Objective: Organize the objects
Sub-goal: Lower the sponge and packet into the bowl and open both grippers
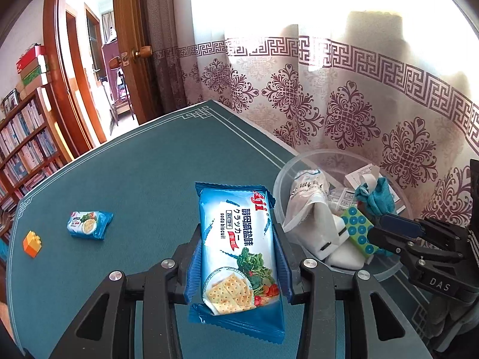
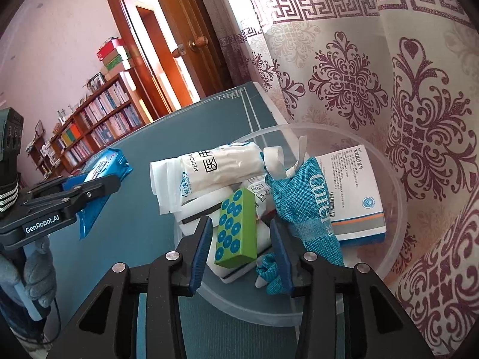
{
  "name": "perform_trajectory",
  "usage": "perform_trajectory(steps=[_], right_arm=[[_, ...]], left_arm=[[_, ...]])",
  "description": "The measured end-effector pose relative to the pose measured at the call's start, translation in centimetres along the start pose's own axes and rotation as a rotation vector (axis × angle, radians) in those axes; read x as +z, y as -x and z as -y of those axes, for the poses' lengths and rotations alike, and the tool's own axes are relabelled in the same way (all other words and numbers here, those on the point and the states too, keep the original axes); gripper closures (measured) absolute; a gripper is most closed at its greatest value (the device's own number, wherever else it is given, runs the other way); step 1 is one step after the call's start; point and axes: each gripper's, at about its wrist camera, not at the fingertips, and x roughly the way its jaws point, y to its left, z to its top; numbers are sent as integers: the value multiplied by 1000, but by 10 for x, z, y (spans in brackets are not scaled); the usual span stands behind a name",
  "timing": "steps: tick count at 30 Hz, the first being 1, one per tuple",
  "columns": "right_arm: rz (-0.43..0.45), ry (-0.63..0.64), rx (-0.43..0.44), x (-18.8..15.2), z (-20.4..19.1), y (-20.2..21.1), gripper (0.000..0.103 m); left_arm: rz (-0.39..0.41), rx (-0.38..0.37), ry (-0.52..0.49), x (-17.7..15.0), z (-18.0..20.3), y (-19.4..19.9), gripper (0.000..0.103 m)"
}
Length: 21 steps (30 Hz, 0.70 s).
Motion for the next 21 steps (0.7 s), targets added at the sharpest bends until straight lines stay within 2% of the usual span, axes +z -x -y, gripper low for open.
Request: perform_trajectory(steps=[5,11,21], right_arm=[[2,0,9,-7,-3,9,61],[24,60,-5,-13,-17,14,61],[31,47,6,-14,-16,19,61]], left_arm=[[20,-59,7,18,18,-3,59],[23,-112,-40,37,46,-15,59],[-19,-189,-64,56,72,-44,59]])
